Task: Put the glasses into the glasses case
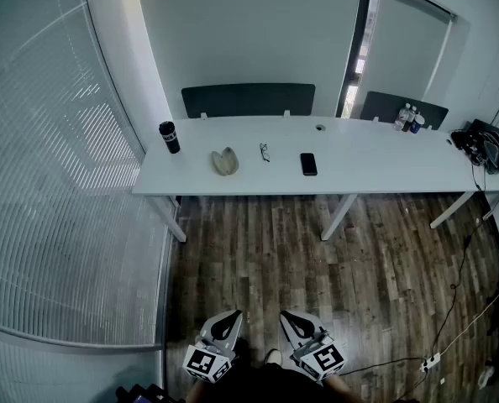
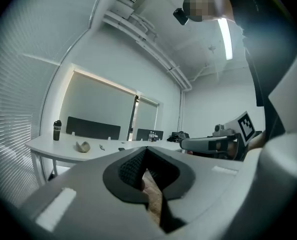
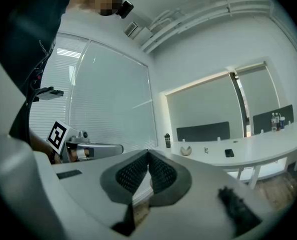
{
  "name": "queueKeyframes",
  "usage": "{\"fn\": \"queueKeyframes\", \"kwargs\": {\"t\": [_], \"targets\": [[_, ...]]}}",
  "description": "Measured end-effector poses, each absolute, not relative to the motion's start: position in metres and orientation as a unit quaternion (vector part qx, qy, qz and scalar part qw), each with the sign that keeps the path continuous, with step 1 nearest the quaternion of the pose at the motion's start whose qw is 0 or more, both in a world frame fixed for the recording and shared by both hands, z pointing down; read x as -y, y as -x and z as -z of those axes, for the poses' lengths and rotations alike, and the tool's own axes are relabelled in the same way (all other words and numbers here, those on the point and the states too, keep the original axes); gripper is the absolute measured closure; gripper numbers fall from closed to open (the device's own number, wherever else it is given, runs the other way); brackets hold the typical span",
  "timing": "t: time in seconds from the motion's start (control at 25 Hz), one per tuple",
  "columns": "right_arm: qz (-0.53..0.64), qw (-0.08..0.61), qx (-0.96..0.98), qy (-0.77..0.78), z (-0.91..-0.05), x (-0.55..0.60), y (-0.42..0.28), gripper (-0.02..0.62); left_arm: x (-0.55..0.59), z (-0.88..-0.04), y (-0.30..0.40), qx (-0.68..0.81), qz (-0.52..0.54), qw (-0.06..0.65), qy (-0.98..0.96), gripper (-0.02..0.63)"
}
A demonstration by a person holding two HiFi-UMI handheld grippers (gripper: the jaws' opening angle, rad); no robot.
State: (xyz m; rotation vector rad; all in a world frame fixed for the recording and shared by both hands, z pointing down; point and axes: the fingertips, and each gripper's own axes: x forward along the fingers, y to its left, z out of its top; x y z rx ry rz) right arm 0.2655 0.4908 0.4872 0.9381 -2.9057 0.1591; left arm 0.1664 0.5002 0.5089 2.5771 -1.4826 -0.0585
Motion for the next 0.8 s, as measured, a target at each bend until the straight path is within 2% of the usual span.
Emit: {"fn": "queueKeyframes", "kwargs": {"t": [0.36, 0.6, 0.8], "targets": [[-0.042, 0.058, 0.946, -0.315, -0.473, -0.454, -0.228, 0.589, -0.462, -0.498, -0.124, 0.491, 0.025, 0.087, -0.866, 0.600], [-0.035, 0.063, 0.942, -0.328, -0.464, -0.429, -0.194, 0.589, -0.436, -0.483, -0.103, 0.470, 0.032, 0.066, -0.879, 0.600], [-0.041, 0.070, 0.943, -0.322, -0.466, -0.414, -0.151, 0.589, -0.425, -0.484, -0.080, 0.460, 0.035, 0.086, -0.883, 0.600]]}}
